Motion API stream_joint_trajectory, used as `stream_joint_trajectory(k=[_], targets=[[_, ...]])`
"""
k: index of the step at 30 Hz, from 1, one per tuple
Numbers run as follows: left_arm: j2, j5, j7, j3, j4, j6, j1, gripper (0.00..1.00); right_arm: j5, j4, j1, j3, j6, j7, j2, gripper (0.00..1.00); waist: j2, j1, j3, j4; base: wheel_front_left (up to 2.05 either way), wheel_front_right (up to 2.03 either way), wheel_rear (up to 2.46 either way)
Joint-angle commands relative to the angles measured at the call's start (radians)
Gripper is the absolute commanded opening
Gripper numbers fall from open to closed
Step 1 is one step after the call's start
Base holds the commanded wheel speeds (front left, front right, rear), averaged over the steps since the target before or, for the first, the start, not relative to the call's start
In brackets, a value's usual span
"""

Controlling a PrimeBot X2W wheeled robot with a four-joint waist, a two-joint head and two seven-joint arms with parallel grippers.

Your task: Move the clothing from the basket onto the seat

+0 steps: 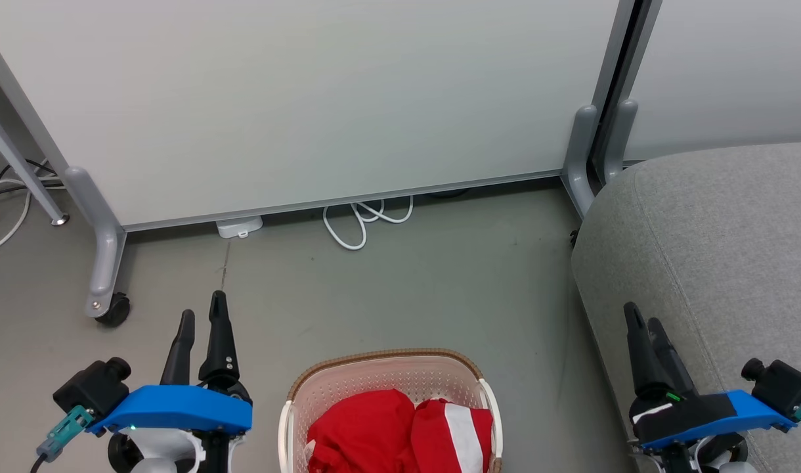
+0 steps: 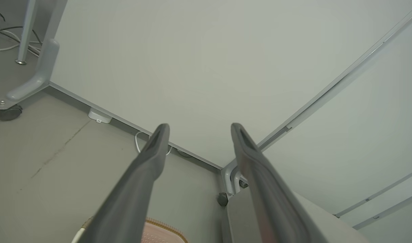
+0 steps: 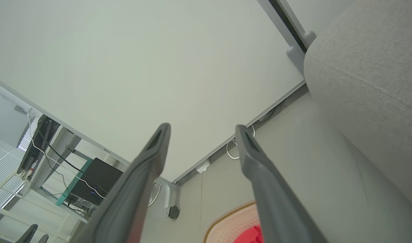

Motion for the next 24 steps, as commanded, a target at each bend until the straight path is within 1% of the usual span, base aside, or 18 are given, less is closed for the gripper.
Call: stream_joint_trajectory(k=[1, 12, 24], targets=[[0.008, 0.045, -0.012, -0.007, -0.014, 0.004, -0.03, 1.0, -0.042, -0.015, -0.024, 0.008, 0.002, -0.012, -0.008, 1.0, 0.0, 0.0, 0.0, 0.0, 0.0, 0.0, 0.0], [0.01, 0.202, -0.044, -0.037, 0.001, 0.01, -0.028, 1.0, -0.175, -0.004, -0.021, 0.026, 0.002, -0.044, -0.009, 1.0, 0.0, 0.0, -0.002, 0.0, 0.0, 0.0, 0.0], [0.014, 0.328, -0.074, -0.065, 0.008, 0.012, -0.027, 1.0, -0.297, 0.011, -0.018, 0.042, 0.002, -0.074, -0.01, 1.0, 0.0, 0.0, -0.007, 0.002, 0.0, 0.0, 0.0]])
